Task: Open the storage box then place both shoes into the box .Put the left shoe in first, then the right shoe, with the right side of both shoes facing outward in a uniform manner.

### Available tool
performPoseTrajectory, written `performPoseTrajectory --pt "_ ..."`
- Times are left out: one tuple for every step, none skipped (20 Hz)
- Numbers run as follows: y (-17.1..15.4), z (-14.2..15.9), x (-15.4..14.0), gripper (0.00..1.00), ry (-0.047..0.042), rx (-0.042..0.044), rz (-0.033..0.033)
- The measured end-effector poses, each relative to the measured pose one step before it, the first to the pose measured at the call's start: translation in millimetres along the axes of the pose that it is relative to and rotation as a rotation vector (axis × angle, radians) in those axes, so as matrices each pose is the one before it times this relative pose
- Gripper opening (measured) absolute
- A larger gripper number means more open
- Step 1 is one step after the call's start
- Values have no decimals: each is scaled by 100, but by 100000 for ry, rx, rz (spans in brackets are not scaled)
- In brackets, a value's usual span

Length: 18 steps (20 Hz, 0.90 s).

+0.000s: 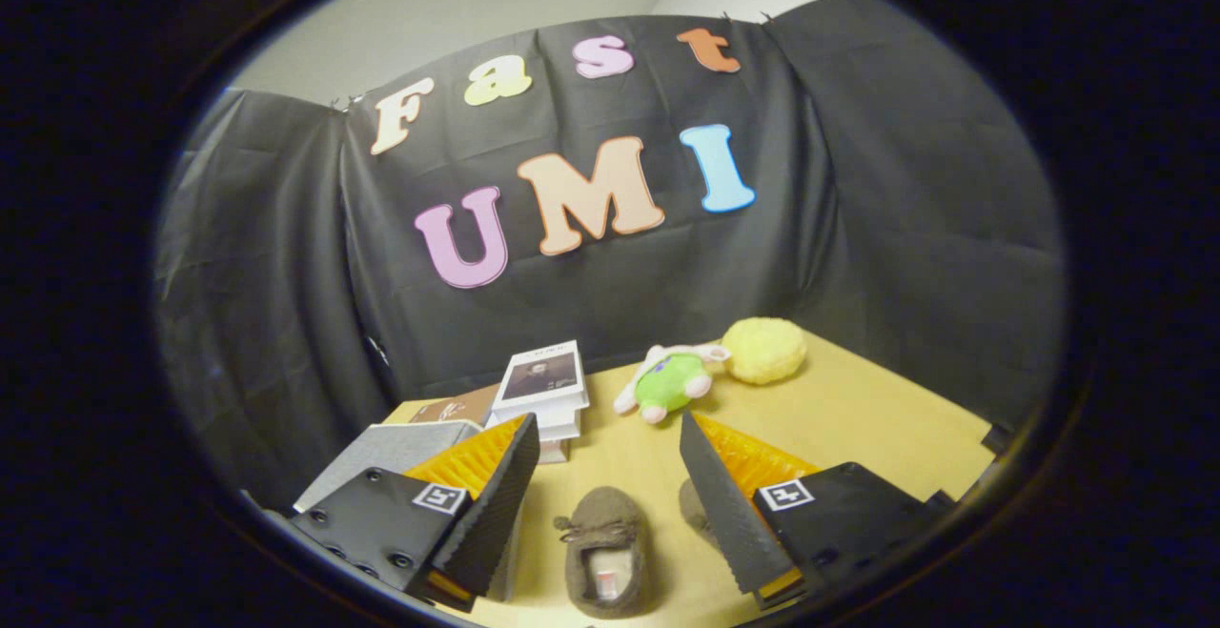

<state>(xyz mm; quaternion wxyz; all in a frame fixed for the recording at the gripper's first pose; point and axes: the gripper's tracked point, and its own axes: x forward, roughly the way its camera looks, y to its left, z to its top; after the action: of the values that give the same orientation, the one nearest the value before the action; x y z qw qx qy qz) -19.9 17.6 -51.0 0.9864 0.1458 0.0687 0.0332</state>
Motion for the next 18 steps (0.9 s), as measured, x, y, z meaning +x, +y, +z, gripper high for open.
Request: performPoseTrajectory --pt "608 -663 -263 95 1682 2489 920" --pt "688 -486 -214 95 1358 3085 1402" --pt "751 -647 -203 95 1648 3235 1257" --pt "560 -970 -130 96 2323 2921 767" --pt "546 -955 -84 96 2281 2646 548" --pt "619 -820 -89 97 2125 3129 414" --pt "664 -1059 -105 97 2350 4016 702" --pt "784 -909 -130 97 1698 5109 1329" --pt "704 -844 -116 97 1114 6310 1315" --pt "604 -890 87 97 1202 7405 1380" --pt "518 -1266 63 97 1906 7677 1474" --pt "99 -956 204 97 1750 6791 452" --pt "-25 -734 104 97 1017 5989 201" --pt "-53 -512 113 97 392 5405 26" --pt "-186 -666 24 97 131 5286 -17" --pt "-68 -482 146 97 -283 5182 198" --pt "-337 -546 256 97 103 4842 -319" --pt "-302 -513 421 97 -33 4539 -106"
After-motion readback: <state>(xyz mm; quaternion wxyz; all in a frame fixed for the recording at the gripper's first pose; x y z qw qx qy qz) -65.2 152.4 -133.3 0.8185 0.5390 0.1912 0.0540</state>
